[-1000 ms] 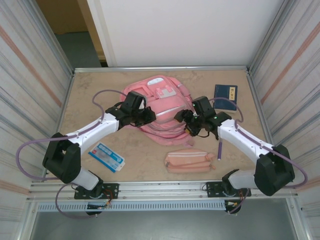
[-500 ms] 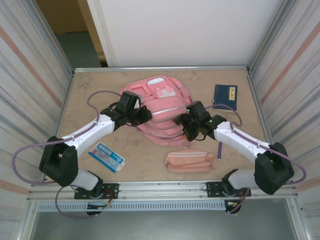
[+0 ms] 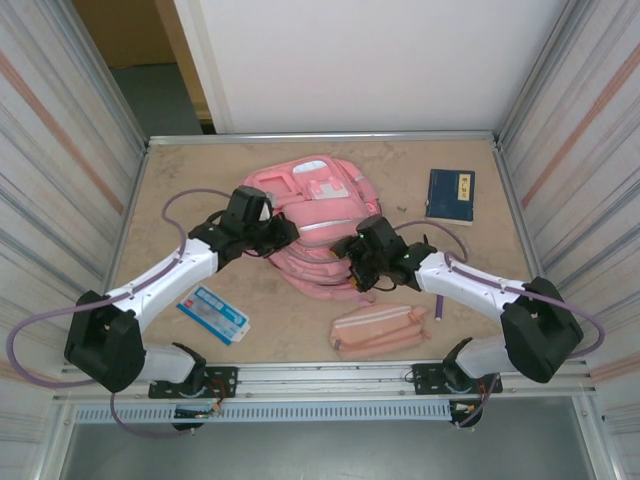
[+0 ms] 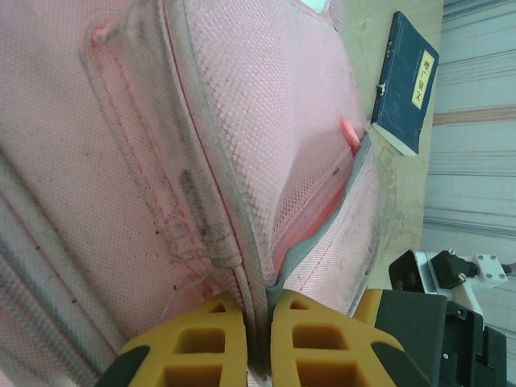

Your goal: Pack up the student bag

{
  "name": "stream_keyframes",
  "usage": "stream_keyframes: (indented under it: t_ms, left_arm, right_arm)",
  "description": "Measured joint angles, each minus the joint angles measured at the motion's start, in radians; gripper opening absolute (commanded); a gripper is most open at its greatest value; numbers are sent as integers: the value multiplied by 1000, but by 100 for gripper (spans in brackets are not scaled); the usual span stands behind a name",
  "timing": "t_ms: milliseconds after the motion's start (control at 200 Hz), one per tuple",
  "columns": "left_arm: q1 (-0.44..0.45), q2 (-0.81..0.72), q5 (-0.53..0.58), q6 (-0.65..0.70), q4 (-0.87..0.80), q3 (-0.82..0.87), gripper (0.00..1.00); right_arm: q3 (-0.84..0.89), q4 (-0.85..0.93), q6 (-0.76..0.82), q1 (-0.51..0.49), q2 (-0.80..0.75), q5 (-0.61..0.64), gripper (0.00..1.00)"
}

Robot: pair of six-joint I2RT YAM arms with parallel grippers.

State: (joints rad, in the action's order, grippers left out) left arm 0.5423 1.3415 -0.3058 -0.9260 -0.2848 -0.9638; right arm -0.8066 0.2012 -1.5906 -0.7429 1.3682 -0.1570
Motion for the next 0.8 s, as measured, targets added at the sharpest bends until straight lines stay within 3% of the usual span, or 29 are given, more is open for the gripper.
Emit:
stream_keyframes:
  t_ms: [120, 271, 446, 526, 581, 611, 676, 797]
  left_arm:
    - [0, -13, 2, -22, 16, 26, 0]
    - [0, -20, 0, -44, 17, 33, 0]
    - [0, -48, 11, -43, 9, 39, 0]
    - [-1, -72, 23, -37, 3, 44, 1]
    - [-8, -86, 28, -27, 2, 48, 19]
    - [-13, -92, 28, -16, 5, 53, 34]
    - [-24, -102, 29, 20, 19, 66, 59]
    - [-47, -120, 43, 130, 76, 95, 75]
  right_arm:
    - [0, -21, -37, -35, 6, 20, 74]
    - [6, -78, -81, -90, 24, 56, 60]
    - [3, -109, -48, -97, 16, 93, 40]
    - [-20, -88, 11, -100, -3, 114, 18]
    - [-48, -72, 55, -100, -18, 140, 5]
    - [-64, -69, 79, -100, -28, 156, 0]
    - [-98, -58, 132, -100, -47, 188, 0]
    - [-158, -33, 246, -80, -58, 206, 0]
